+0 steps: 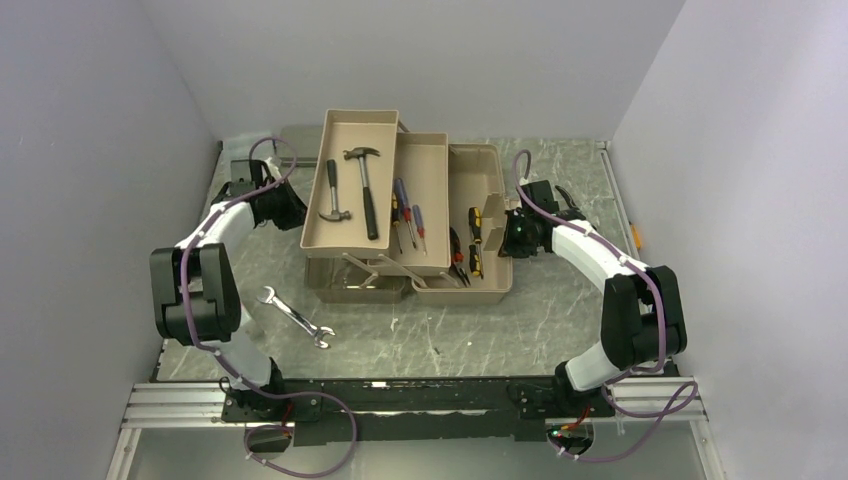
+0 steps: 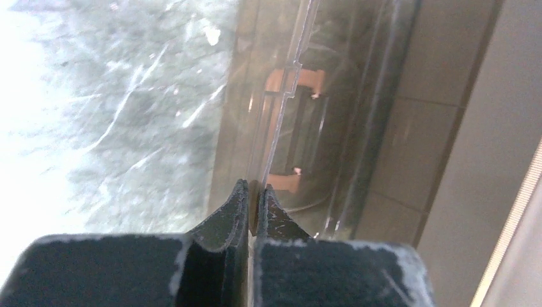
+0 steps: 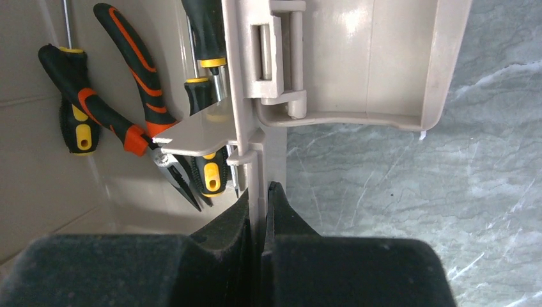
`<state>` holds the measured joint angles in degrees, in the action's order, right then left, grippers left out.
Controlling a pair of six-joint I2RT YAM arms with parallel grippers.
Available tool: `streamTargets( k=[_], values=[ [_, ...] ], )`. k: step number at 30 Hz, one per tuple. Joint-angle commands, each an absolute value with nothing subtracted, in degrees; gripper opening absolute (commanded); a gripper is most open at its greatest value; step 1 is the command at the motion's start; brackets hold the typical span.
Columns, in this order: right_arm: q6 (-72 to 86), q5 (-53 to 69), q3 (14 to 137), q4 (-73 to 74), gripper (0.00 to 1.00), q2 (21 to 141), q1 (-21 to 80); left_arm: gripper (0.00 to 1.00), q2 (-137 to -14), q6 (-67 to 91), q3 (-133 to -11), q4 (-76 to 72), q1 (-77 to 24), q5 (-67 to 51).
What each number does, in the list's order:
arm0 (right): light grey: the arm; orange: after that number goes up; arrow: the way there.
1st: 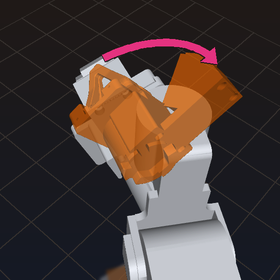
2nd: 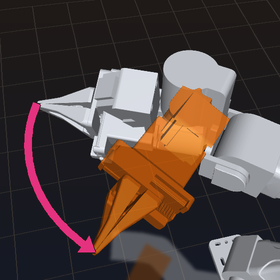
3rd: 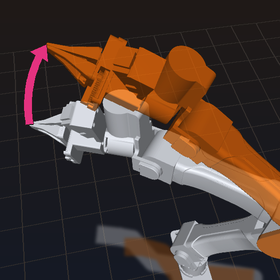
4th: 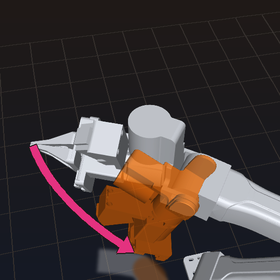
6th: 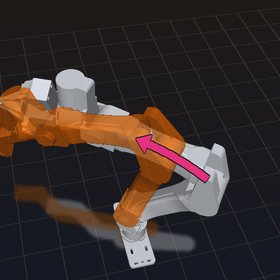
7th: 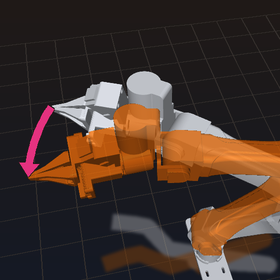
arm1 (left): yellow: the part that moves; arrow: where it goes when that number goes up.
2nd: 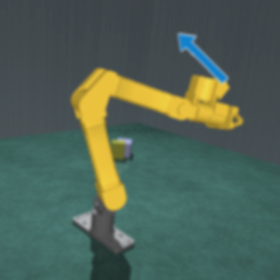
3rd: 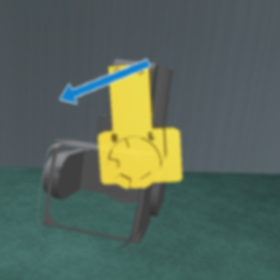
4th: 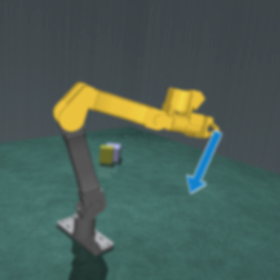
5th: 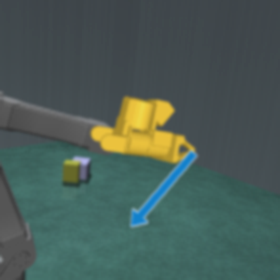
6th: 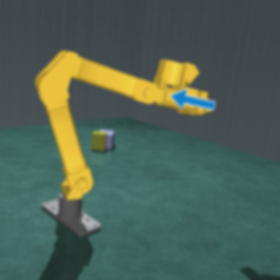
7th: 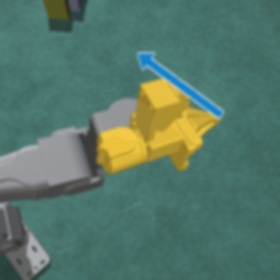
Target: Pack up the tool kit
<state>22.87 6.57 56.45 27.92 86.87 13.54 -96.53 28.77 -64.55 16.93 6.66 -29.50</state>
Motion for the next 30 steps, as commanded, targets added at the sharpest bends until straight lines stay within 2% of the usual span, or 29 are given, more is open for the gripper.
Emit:
streamTargets(
  k=[1,8,23,30],
  values=[
    [24.27,14.14,60.29,25.22,0.00,83.82,13.54,0.00,-90.03,26.70,-69.29,26.68,6.48,-20.99],
    [24.49,14.54,60.47,25.22,0.00,83.62,13.62,0.00,-88.80,25.07,-73.06,31.05,3.56,-14.44],
    [25.26,17.97,59.40,23.67,0.00,81.81,13.56,0.00,-87.04,23.55,-85.27,39.97,0.35,-8.67],
    [27.17,20.85,59.05,21.80,0.00,82.57,14.39,0.00,-86.96,22.94,-91.19,43.32,-5.49,-3.84]
  ],
)
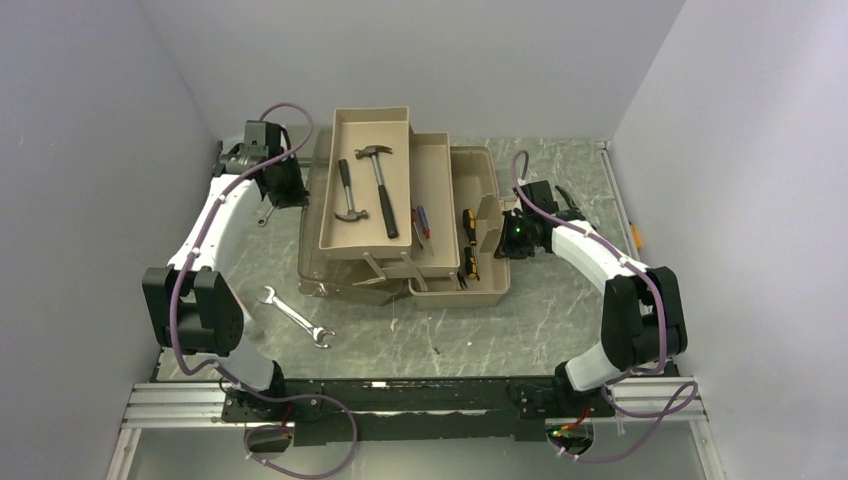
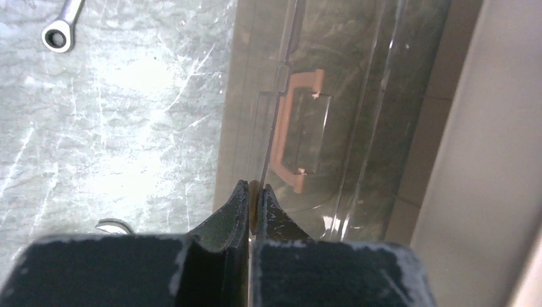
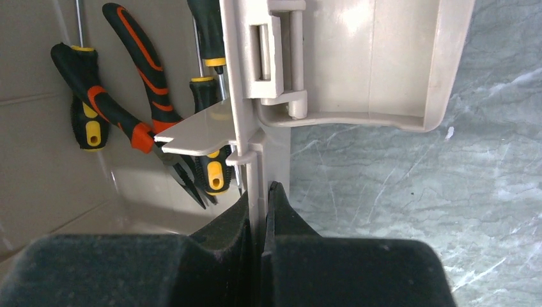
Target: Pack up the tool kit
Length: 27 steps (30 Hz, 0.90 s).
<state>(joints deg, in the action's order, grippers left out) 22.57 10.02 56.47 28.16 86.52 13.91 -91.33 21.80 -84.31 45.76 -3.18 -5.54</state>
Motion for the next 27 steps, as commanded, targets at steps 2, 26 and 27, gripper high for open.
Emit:
streamTargets(
  k=[2,26,27],
  values=[
    [27.44,20.35,59.27,21.63,0.00,82.91,15.28,0.00,-87.41,22.67,-93.53,45.22,-7.71,-1.49],
    [27.78,15.56,60.44,22.97,0.00,83.60,18.46,0.39,-83.37,20.21,-103.01,52.32,-11.44,4.21],
    [27.59,15.50,60.49,23.09,0.00,83.59,18.46,0.46,-83.02,19.95,-103.15,52.63,-10.13,4.26]
  ],
)
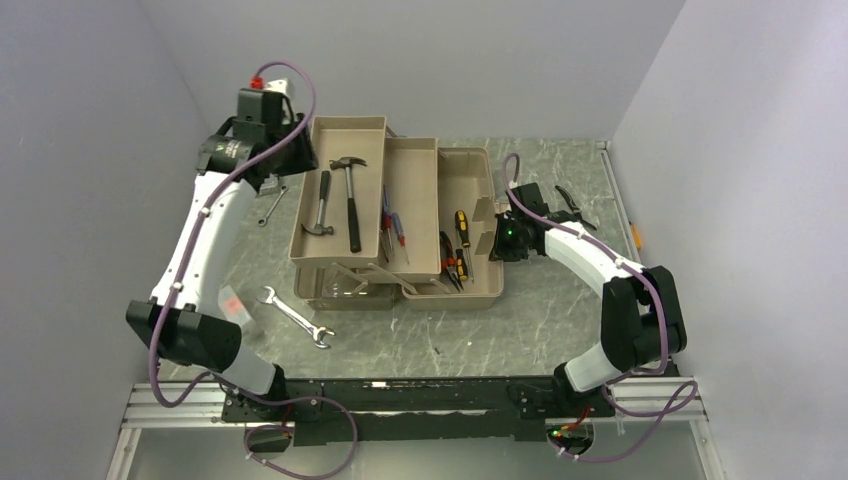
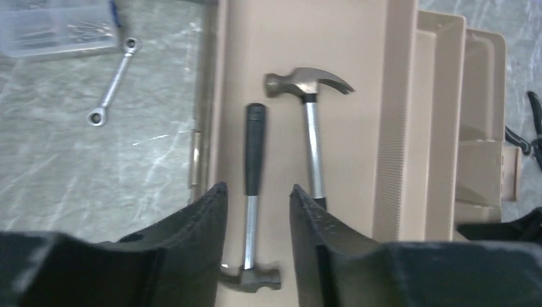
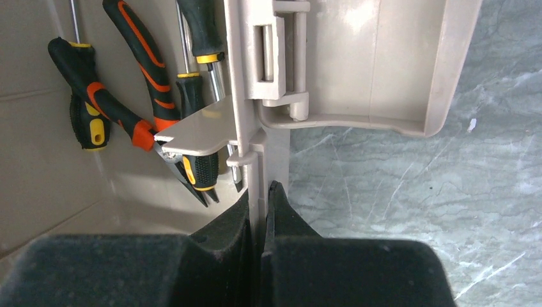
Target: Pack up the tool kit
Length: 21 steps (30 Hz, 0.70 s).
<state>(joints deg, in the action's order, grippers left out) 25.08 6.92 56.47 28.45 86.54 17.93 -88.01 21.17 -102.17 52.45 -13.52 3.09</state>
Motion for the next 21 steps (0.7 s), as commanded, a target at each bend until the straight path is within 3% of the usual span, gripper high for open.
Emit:
streamTargets(
  k=[1,7,13,21],
  values=[
    [27.52,15.41,60.55,23.19,0.00,83.54,18.41,0.53,-82.83,19.87,-102.99,52.83,-8.55,3.28],
    [26.77,15.51,60.80,23.62,0.00,83.54,18.43,0.68,-79.81,23.66,-89.58,43.77,4.40,-10.05],
    [26.12,15.86,61.37,24.09,0.00,83.86,18.44,0.79,-78.16,28.69,-73.30,31.22,10.06,-18.59],
    [25.67,16.57,61.54,24.44,0.00,83.94,18.36,0.78,-85.04,28.08,-69.49,27.94,10.22,-21.16]
  ],
)
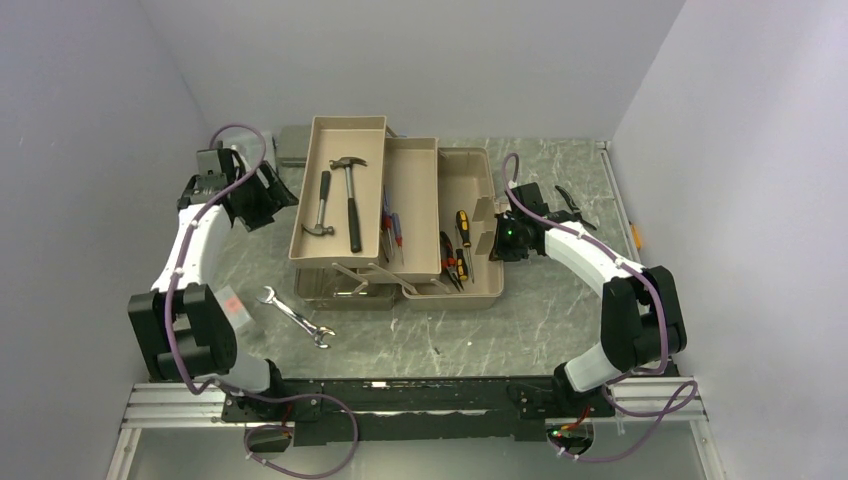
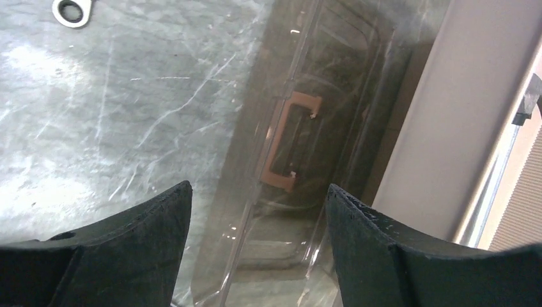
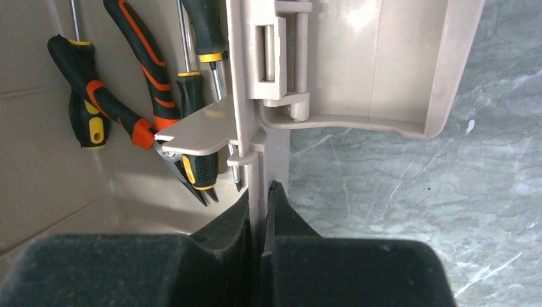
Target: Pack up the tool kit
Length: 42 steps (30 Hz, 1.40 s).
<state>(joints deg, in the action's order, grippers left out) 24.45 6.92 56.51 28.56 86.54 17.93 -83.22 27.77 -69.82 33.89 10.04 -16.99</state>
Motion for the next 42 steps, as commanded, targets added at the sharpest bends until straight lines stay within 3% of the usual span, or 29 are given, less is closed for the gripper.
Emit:
streamTargets(
  k=[1,7,14,19,21,25,26,33,42],
  values=[
    [25.66,16.77,61.46,24.41,0.00,83.89,18.38,0.78,-85.63,27.67,-68.87,27.21,10.20,-21.76],
    [25.86,17.27,61.36,24.57,0.00,83.87,18.33,0.77,-87.92,25.91,-63.59,19.69,10.24,-24.95],
    [25.33,16.69,62.92,26.51,0.00,84.09,18.30,0.64,-94.30,25.52,-62.60,17.66,9.74,-25.56],
    [24.75,16.27,64.03,27.79,0.00,84.07,18.35,0.55,-96.68,22.52,-66.18,24.59,4.79,-9.34],
    [24.61,16.14,64.39,28.24,0.00,84.17,18.37,0.46,-97.10,22.79,-66.46,25.55,3.33,-5.49],
    [24.49,16.16,64.65,28.52,0.00,84.26,18.37,0.04,-96.22,22.91,-65.68,24.62,3.46,-6.52],
    [24.51,16.17,64.54,28.37,0.00,84.21,18.37,0.00,-96.04,22.78,-65.88,24.73,3.45,-7.26],
    [24.65,16.62,64.49,28.12,0.00,84.86,18.39,0.00,-93.63,22.78,-69.44,27.17,3.38,-10.58],
    [24.68,16.84,64.55,27.85,0.00,85.01,18.38,0.00,-87.75,21.21,-77.48,37.20,0.38,3.69]
  ],
)
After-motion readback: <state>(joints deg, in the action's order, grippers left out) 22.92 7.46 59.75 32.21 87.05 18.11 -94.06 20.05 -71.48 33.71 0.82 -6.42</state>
